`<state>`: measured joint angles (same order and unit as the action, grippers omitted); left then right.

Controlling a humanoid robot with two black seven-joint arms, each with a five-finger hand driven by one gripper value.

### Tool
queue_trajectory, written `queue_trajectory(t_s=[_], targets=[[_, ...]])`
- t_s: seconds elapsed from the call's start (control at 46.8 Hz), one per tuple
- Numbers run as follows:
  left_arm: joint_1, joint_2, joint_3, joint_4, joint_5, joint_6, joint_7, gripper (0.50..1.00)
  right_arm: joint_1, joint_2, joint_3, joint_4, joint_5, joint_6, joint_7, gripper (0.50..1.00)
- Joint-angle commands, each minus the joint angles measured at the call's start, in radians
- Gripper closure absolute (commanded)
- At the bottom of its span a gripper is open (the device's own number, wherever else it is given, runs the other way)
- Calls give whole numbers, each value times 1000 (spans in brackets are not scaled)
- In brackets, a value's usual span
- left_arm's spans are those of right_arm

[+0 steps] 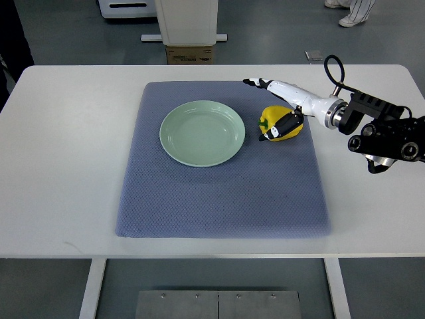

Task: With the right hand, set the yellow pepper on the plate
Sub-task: 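Lower the right hand over the yellow pepper, fingers around it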

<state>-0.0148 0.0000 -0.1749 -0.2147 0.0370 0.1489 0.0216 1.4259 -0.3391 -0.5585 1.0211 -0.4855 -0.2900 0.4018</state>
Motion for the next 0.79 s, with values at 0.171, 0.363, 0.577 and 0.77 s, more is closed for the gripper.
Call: queue_trajectory(t_s=[0.171,0.363,0.577,0.77], targets=[[-1,0,0,0,0,0,0,500,-9,75,-58,-122,5,11,-20,500],[-1,0,0,0,0,0,0,500,-48,137,-93,-231,4,26,-18,500],[-1,0,0,0,0,0,0,500,-64,150,-106,-283,-1,41,-18,500],[-1,0,0,0,0,0,0,500,-85,170,-118,-326,-4,41,-18,507]])
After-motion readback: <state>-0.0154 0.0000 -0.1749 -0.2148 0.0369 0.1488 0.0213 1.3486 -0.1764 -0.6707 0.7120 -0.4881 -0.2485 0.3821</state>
